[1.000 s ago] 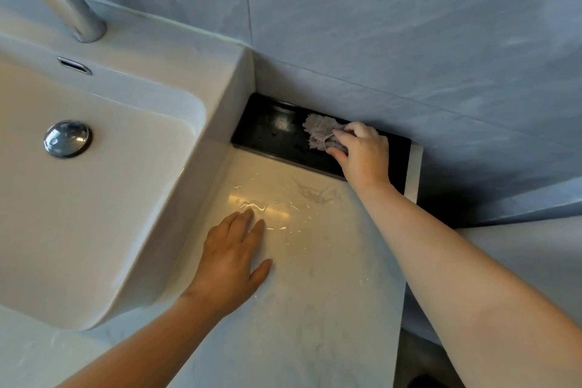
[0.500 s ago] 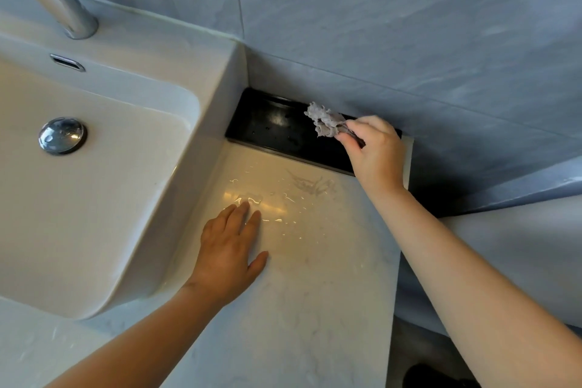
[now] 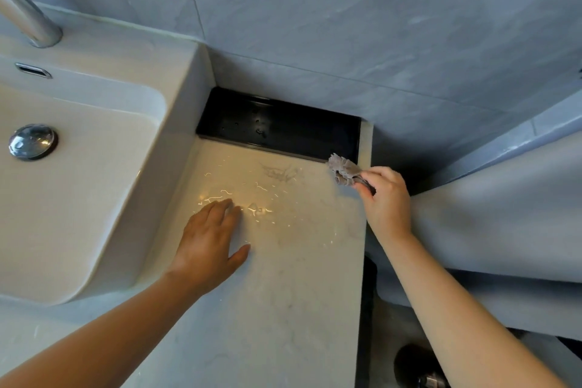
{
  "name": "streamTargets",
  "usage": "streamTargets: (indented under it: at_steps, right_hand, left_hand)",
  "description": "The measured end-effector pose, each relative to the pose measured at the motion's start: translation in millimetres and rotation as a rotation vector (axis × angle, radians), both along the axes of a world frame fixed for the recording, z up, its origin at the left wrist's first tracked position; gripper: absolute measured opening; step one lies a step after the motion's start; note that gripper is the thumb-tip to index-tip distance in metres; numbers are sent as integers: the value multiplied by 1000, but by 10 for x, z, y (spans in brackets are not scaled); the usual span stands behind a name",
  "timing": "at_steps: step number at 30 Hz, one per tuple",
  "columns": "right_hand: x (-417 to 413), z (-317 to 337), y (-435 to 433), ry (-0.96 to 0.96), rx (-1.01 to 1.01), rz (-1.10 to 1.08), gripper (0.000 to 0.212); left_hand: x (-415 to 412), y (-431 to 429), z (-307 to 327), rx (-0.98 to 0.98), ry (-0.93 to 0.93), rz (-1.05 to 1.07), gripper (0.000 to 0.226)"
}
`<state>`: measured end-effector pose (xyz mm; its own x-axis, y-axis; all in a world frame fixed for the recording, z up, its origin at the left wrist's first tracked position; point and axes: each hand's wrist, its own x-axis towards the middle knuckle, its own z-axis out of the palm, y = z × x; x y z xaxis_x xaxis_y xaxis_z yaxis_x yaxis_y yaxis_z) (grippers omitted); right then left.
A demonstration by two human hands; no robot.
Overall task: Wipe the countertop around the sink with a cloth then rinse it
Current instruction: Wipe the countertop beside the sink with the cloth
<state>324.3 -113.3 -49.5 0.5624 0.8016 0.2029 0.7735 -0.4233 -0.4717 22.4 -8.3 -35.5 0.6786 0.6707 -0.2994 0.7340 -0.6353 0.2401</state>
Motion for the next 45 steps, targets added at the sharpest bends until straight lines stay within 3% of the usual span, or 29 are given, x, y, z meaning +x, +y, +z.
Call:
streamTargets:
  at_steps: [12, 20, 24, 29, 35, 45]
  right_hand:
    - [-172, -208, 19, -42, -40, 61, 26]
    - [-757, -273, -393, 14, 25, 28, 26]
    - [-996, -242, -557, 88, 8, 33, 24]
    - [-988, 13, -506, 366, 13, 38, 15]
    - [-475, 121, 92, 147, 76, -9, 22]
    - [-417, -217, 383, 71, 56, -27, 25]
  left_hand:
    - [-233, -74, -187, 61, 48, -80, 76]
    - [-263, -51, -204, 95, 63, -121, 77]
    - [-290, -33, -218, 93, 62, -135, 77]
    - [-309, -27, -239, 89, 67, -137, 77]
    - [-315, -17, -264, 65, 52, -129, 80]
    - [-332, -16, -284, 57, 37, -127, 82]
